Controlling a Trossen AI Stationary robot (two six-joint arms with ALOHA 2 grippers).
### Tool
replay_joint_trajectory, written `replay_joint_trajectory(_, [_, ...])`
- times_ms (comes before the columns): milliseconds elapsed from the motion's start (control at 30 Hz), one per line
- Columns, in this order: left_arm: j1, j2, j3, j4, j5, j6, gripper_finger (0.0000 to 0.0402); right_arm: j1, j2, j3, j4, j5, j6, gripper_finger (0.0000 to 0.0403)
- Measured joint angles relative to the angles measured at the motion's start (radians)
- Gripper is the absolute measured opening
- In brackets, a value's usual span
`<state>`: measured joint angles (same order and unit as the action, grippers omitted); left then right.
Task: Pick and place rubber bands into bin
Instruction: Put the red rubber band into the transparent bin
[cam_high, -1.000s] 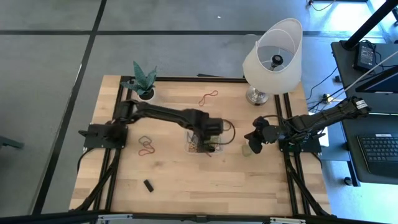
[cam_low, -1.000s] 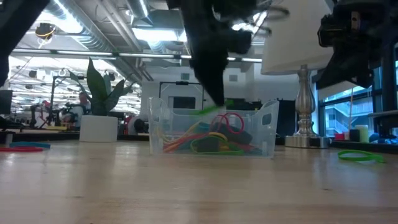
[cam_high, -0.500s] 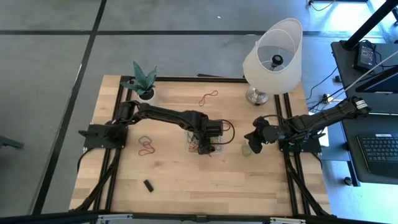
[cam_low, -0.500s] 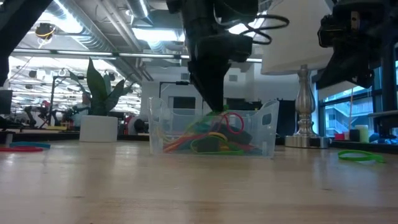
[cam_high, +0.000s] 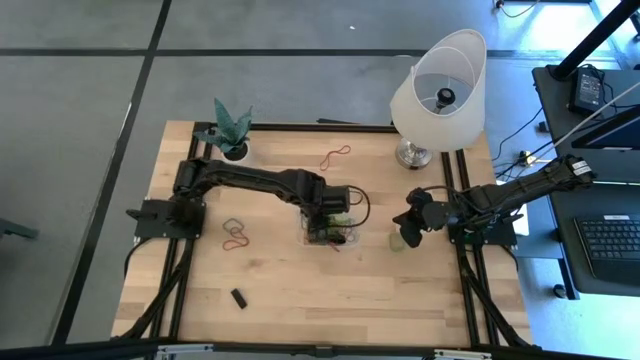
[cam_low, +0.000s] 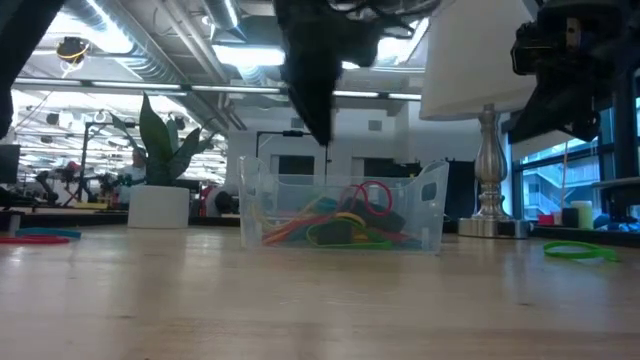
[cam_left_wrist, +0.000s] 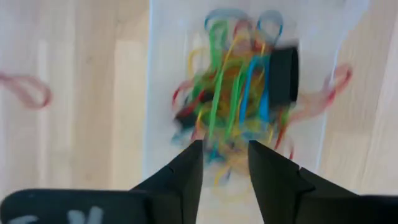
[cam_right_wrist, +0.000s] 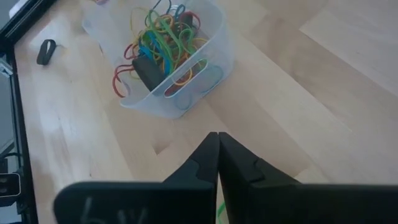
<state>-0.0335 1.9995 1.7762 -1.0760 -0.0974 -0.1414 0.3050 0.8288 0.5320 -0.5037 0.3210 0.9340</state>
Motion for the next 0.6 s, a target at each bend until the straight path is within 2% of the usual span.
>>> replay_joint_trajectory(167, [-0.025,-0.144,-0.117,-0.013,-0.009,0.079,0.0074,-0.012,0.011,0.0,0.097,-0.001,-0.031,0.0014])
replay_joint_trajectory(267, [-0.034,-0.285,-0.279,0.072,-0.006,0.094,0.002,-0.033,0.038,0.001,0.276,-0.001,-0.184,0.0011])
replay_joint_trajectory(333, [-0.02,-0.399,-0.413,0.16,0.002,0.074,0.0008,-0.057,0.077,0.026,0.363,-0.002,-0.282,0.0005])
replay_joint_trajectory(433, [0.013,-0.568,-0.61,0.314,0.032,0.018,0.0002,-0.127,0.171,0.134,0.339,0.0,-0.378,0.0004])
replay_joint_trajectory(600, [0.055,-0.786,-0.862,0.418,0.059,-0.07,0.0003,-0.278,0.412,0.428,0.204,-0.02,-0.602,0.0003])
